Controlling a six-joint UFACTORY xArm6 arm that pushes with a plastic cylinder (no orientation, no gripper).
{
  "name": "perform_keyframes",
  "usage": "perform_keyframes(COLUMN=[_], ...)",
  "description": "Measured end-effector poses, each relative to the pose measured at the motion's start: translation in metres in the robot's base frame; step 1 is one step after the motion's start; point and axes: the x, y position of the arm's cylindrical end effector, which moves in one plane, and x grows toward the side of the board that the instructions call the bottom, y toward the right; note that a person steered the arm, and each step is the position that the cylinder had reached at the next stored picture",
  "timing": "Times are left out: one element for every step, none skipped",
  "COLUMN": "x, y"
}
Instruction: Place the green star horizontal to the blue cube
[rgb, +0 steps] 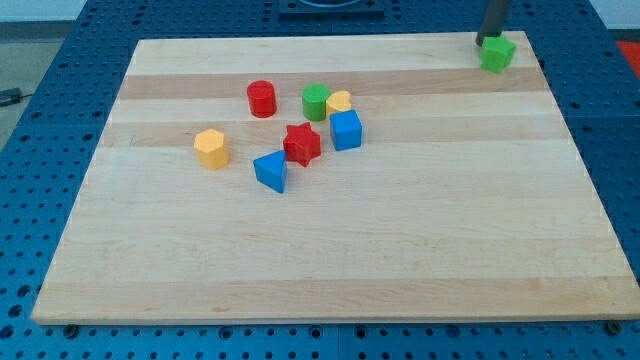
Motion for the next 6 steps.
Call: perform_keyframes(x=[0.003,0.026,0.04,0.055,0.081,0.127], y=[0.03,0.031,0.013,-0.029,-0.062,-0.062])
